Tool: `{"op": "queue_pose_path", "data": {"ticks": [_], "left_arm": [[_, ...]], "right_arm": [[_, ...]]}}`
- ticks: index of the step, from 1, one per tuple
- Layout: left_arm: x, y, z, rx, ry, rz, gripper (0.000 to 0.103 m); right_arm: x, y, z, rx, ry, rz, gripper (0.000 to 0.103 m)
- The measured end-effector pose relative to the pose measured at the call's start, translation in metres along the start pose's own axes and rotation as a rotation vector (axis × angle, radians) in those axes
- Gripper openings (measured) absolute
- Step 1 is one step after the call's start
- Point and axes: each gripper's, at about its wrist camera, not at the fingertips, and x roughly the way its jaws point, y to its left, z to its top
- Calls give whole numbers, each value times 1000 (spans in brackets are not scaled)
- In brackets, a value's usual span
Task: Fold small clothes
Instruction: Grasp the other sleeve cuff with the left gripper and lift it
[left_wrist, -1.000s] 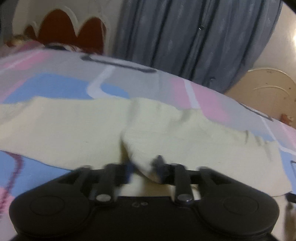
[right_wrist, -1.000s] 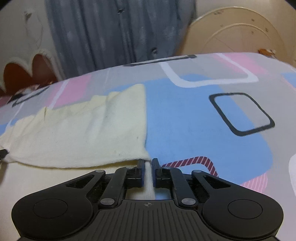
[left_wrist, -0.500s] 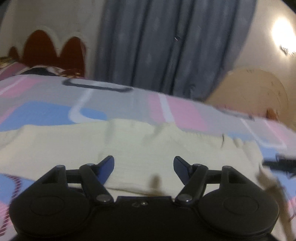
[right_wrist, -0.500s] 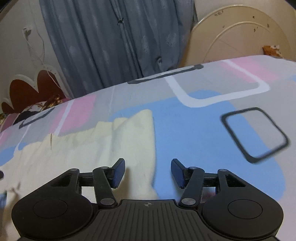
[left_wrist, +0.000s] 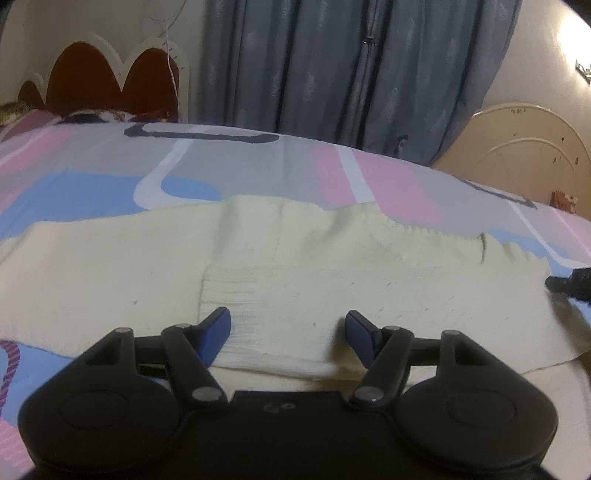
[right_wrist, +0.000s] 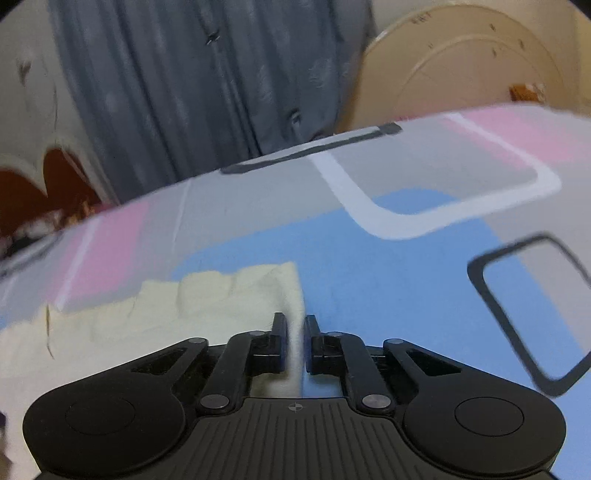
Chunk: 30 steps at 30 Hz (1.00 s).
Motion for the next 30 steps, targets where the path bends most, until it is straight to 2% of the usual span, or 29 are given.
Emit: {"op": "queue_pose_path", "data": {"ticks": [2, 3, 5, 7, 9, 12, 14, 20, 21, 22, 23, 24, 30], "left_arm": [[-4, -1, 4, -6, 12, -1, 68], [-8, 0, 7, -20, 6, -8, 74], [-13, 0, 8, -26, -24, 3, 86], [-4, 2, 7, -25, 20, 22, 81], [1, 5, 6, -38, 46, 30, 81], [-10, 17, 8, -82, 50, 11, 81], [-21, 28, 7, -110, 49, 16, 83], [-52, 72, 2, -189, 50, 66, 85], [-57, 81, 1, -197, 46, 79, 86], [-62, 90, 0, -204, 42, 94, 86], [-68, 100, -1, -215, 37, 108, 86], [-72, 108, -2, -228, 30, 118, 86], [-95, 175, -9, -376, 10, 184, 86]], "right_arm": [[-5, 10, 3, -68, -6, -41, 9], [-12, 16, 5, -87, -34, -68, 10], [-29, 22, 4, -103, -87, -50, 10], [-28, 30, -2, -136, -52, -7, 10], [-14, 33, -10, -171, 16, -38, 9], [-24, 36, -8, -148, 9, -57, 10], [-41, 49, -10, -169, -15, -13, 10], [-67, 108, -36, -230, 25, 149, 13], [-68, 122, -42, -241, 38, 175, 19], [-69, 132, -48, -251, 43, 191, 31], [-70, 143, -54, -265, 45, 205, 38], [-70, 156, -60, -283, 47, 219, 42], [-66, 217, -80, -328, 61, 303, 42]]}}
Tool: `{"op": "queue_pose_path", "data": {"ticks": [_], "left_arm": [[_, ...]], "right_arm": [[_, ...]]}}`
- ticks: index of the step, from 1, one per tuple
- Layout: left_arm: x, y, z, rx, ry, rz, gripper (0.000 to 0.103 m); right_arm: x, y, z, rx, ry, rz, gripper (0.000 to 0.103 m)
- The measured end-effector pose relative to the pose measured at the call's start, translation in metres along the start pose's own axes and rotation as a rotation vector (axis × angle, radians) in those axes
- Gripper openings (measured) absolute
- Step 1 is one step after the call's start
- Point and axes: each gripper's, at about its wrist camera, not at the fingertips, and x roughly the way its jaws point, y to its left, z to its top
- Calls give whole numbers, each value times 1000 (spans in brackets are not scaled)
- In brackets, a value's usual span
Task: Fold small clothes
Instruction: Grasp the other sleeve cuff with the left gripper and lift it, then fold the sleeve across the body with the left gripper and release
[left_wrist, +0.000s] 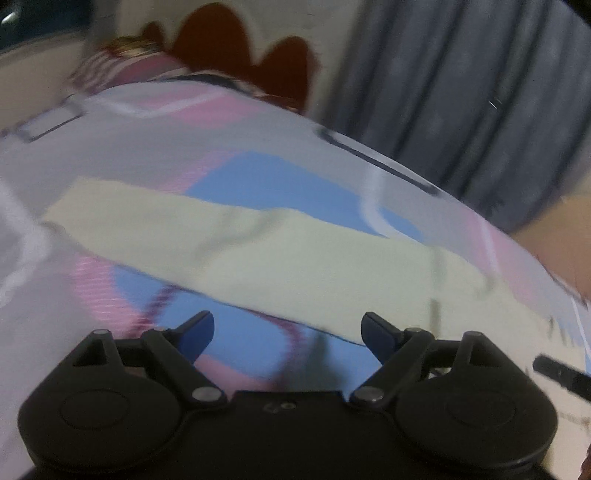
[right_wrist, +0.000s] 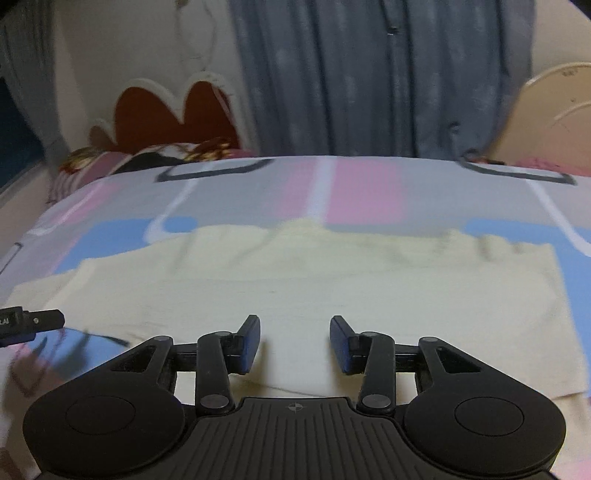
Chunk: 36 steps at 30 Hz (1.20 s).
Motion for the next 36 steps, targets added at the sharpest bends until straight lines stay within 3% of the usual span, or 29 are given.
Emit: {"op": "queue_pose_path", "data": {"ticks": [6, 9, 13, 16, 18, 20, 21, 24, 27, 31, 36], "left_arm": [[7, 75, 19, -212, -7, 59, 75], [18, 105, 26, -320, 4, 25, 69], [30, 118, 35, -379, -32, -28, 65], [38, 120, 39, -405, -70, -27, 50], [45, 120, 44, -403, -80, -12, 23], [50, 128, 47, -423, -75, -9, 7], [51, 128, 48, -429, -75, -14, 6], [41, 114, 54, -356, -121, -26, 6], [20, 82, 66, -245, -181, -87, 6], [1, 17, 79, -90, -204, -225, 6], [-5, -75, 67, 47, -145, -406, 6]], "right_arm": [[22, 41, 4, -23, 18, 40, 42], [33, 53, 3, -32, 30, 42, 42], [42, 63, -1, -39, 38, 26, 42], [48, 64, 1, -36, 39, 7, 42], [52, 64, 1, -36, 37, -10, 42], [57, 63, 1, -31, 43, -19, 42], [60, 63, 0, -33, 50, -29, 42], [70, 64, -6, -69, 65, -51, 42], [73, 67, -6, -103, 65, -64, 42], [57, 52, 1, 5, 25, -14, 42], [29, 22, 4, 63, 0, -23, 42]]}}
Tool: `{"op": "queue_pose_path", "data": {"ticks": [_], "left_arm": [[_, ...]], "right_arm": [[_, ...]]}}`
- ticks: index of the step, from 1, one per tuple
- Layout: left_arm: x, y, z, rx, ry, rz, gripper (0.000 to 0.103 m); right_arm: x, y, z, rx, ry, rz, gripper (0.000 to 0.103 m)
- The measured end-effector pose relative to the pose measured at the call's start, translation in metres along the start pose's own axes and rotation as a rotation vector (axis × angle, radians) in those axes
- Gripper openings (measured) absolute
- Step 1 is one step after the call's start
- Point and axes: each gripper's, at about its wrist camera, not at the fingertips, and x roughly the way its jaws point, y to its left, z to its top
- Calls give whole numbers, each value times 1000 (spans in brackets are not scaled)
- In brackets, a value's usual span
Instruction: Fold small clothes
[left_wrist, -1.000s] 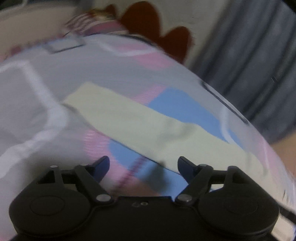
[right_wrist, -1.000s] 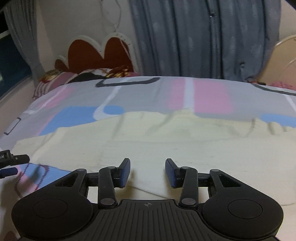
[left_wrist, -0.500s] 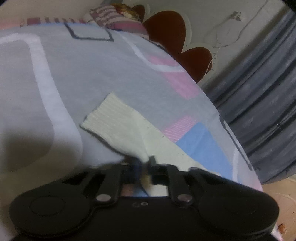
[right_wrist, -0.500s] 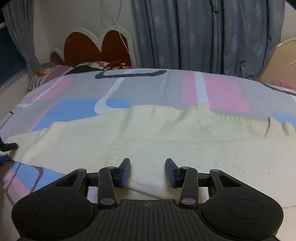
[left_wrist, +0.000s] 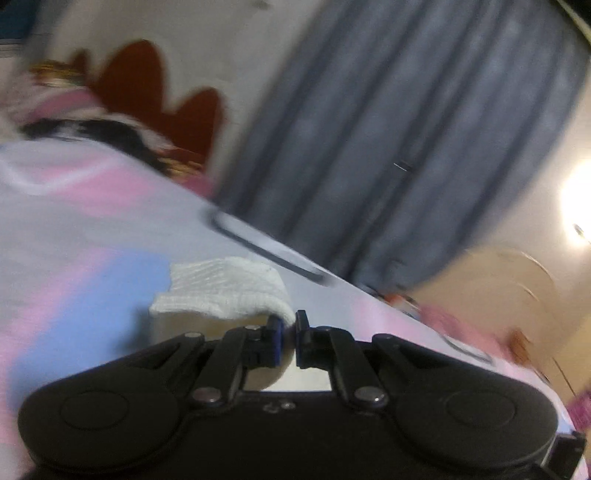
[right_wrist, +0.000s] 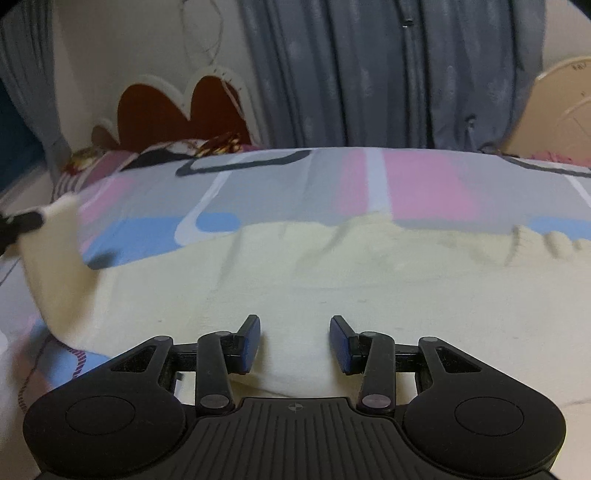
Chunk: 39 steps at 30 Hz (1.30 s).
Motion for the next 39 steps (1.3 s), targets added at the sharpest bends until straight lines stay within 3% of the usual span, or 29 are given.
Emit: {"op": "queue_pose_path", "data": {"ticks": [6, 9, 13, 15, 16, 18, 19, 23, 27, 31, 34, 39], "left_arm": [[55, -103, -53, 120, 152, -167, 6], [77, -136, -86, 192, 215, -198, 6], [101, -151, -127, 249, 344, -200, 8], [111, -150, -136, 266, 414, -183, 33], [112, -149, -138, 267, 436, -165, 41], [102, -148, -137, 268, 430, -156, 76], [95, -145, -133, 271, 405, -152, 80], [59, -128, -112, 277, 320, -130, 82], [29, -93, -95, 311, 233, -3, 84], [23, -60, -100, 353, 214, 130, 82], [21, -41, -102, 326, 222, 177, 80], [25, -30, -111, 373, 207, 239, 79]], "right_arm": [[-45, -57, -2, 65, -49, -64, 42], [-67, -87, -8, 87, -57, -113, 42], [-85, -119, -18, 126, -47, -153, 42], [-92, -129, -23, 142, -41, -159, 42], [-94, -131, -25, 149, -38, -156, 42], [-97, -134, -27, 161, -37, -147, 42], [-97, -135, -26, 164, -38, -142, 42], [-97, -132, -22, 153, -45, -112, 42], [-88, -109, -19, 95, -41, -54, 42], [-68, -72, -17, -10, -30, -12, 44], [-48, -48, -14, -70, -23, -2, 45], [-12, -20, -9, -212, -22, -115, 46]]}}
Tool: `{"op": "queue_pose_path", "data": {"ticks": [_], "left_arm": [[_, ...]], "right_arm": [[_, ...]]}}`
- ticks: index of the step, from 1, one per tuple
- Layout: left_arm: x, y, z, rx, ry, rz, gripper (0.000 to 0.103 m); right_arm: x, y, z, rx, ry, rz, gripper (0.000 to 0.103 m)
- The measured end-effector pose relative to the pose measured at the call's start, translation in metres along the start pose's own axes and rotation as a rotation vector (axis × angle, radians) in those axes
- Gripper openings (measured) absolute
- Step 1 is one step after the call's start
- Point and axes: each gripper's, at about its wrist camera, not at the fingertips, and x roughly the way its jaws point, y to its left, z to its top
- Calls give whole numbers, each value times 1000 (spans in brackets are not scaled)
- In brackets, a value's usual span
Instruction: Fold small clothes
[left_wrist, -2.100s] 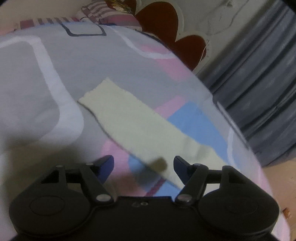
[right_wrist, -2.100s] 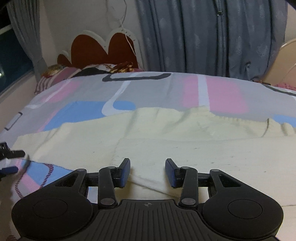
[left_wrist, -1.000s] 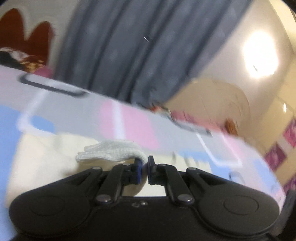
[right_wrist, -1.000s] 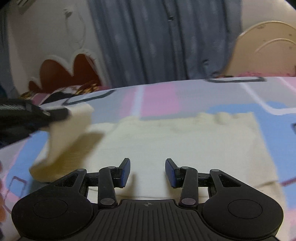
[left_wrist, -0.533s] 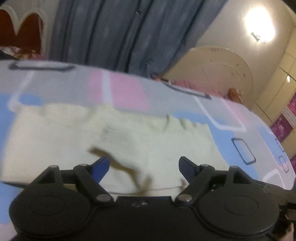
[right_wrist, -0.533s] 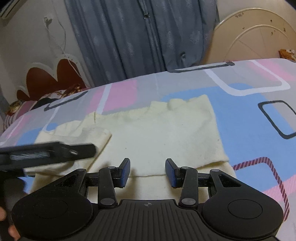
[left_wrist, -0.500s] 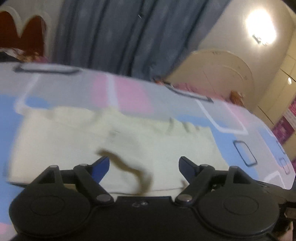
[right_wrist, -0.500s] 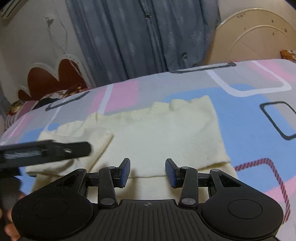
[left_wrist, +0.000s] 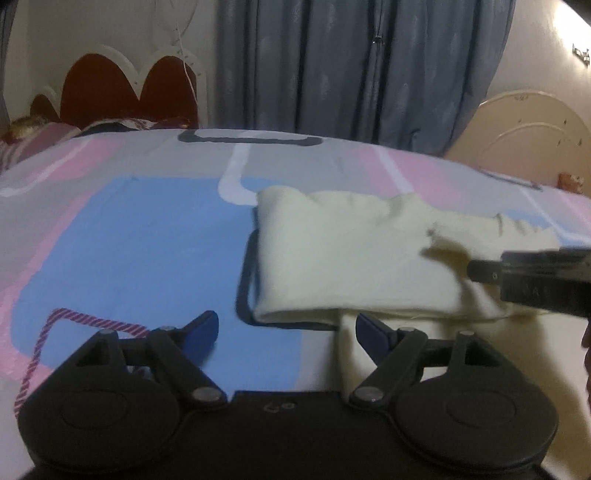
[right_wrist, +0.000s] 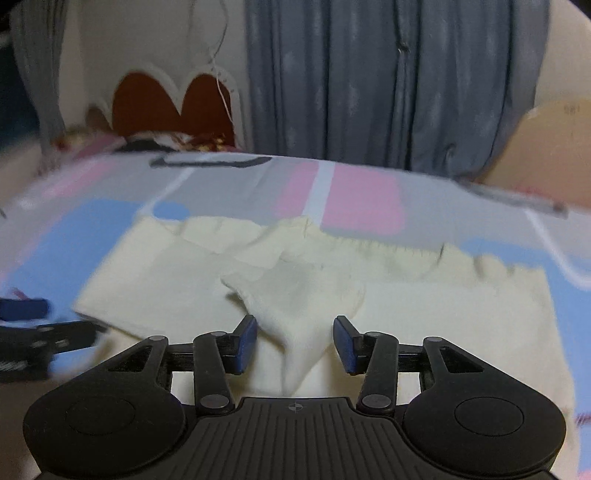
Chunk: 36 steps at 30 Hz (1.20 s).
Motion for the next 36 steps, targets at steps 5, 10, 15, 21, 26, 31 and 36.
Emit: {"op": "queue_pose_path", "data": {"ticks": [5, 10, 15, 21, 26, 31, 36], "left_arm": [[7, -3, 3, 32, -22, 26, 76], [8, -9, 1, 62, -48, 26, 73], [10, -21, -2, 95, -65, 3, 65], [16, -31, -6, 90, -63, -36, 17], [13, -29, -9, 79, -74, -37, 13], [14, -28, -7, 77, -60, -35, 13], [14, -28, -7, 82, -50, -38, 13]], "right_arm": [[14, 0, 2, 4, 8, -13, 32], [-15, -45, 8, 170, -61, -30, 5], [-43, -100, -1, 319, -98, -102, 5], [-36, -138, -27, 426, -12, -116, 5], [-37, -159, -38, 525, 22, -109, 5], [-49, -172, -43, 547, 15, -131, 11], [-60, -184, -51, 597, 22, -117, 15]]}}
